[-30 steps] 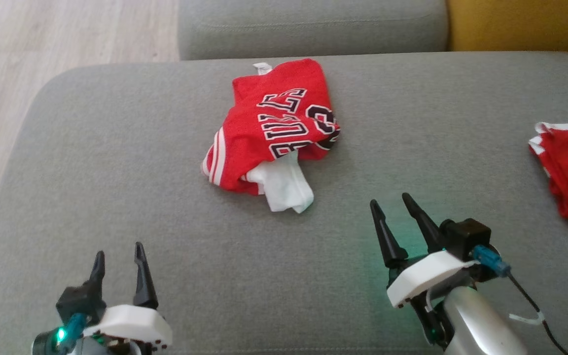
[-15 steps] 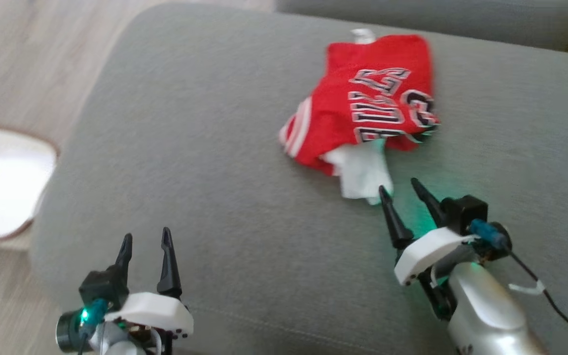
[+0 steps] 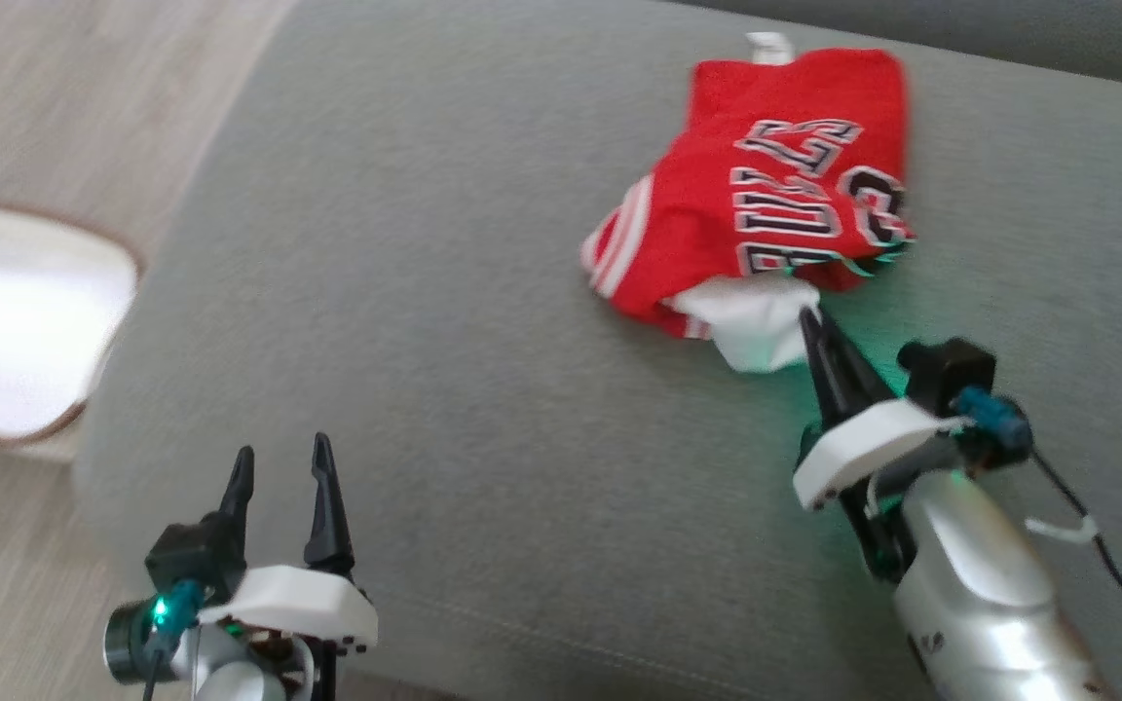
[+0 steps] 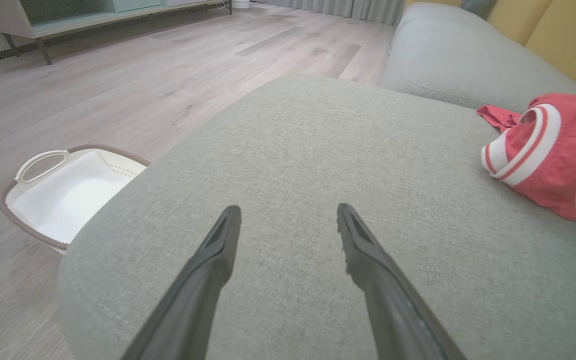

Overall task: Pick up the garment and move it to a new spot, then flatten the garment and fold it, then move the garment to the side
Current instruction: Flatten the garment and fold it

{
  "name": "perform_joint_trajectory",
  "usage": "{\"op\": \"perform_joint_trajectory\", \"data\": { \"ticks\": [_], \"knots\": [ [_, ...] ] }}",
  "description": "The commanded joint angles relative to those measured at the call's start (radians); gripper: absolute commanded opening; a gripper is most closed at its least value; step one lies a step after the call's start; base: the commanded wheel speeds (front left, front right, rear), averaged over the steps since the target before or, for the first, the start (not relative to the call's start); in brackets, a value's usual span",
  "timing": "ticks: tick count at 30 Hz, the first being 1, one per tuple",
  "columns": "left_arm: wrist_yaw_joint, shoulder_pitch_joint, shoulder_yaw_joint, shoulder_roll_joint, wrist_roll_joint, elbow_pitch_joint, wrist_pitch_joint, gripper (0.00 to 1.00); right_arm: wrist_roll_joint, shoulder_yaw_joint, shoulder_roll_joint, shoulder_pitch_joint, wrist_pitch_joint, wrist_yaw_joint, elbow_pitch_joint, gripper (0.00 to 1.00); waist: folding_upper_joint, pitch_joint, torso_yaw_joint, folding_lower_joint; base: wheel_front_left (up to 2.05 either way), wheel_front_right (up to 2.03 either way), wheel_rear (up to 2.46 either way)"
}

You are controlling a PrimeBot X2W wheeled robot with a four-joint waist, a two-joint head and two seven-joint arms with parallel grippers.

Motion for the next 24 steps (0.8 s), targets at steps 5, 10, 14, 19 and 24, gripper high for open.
{"op": "perform_joint_trajectory", "data": {
  "ticks": [5,10,14,19,24],
  "knots": [
    [-0.019,-0.045,0.028,0.012,0.005,-0.026,-0.005,1.0,-0.014,-0.034,0.01,-0.041,-0.004,0.007,-0.174,0.0,0.0,-0.064,-0.148,-0.0001,0.0,0.0,0.0],
    [-0.032,-0.057,0.009,0.012,0.004,-0.018,-0.005,1.0,-0.031,-0.051,-0.028,-0.108,-0.004,0.007,-0.315,0.0,0.0,-0.107,-0.246,-0.0001,0.0,0.0,0.0],
    [-0.034,-0.058,-0.013,0.012,-0.005,-0.009,-0.005,1.0,-0.039,-0.036,-0.082,-0.19,-0.004,0.007,-0.381,0.0,0.0,-0.13,-0.297,-0.0001,0.0,0.0,0.0],
    [-0.035,-0.047,-0.042,0.012,-0.019,0.007,-0.006,1.0,-0.054,-0.024,-0.145,-0.308,-0.004,0.007,-0.402,0.0,0.0,-0.147,-0.315,-0.0001,0.0,0.0,0.0],
    [-0.039,-0.032,-0.059,0.012,-0.026,0.025,-0.006,1.0,-0.096,-0.039,-0.2,-0.44,-0.004,0.007,-0.399,0.0,0.0,-0.154,-0.282,-0.0001,0.0,0.0,0.0]
  ]
}}
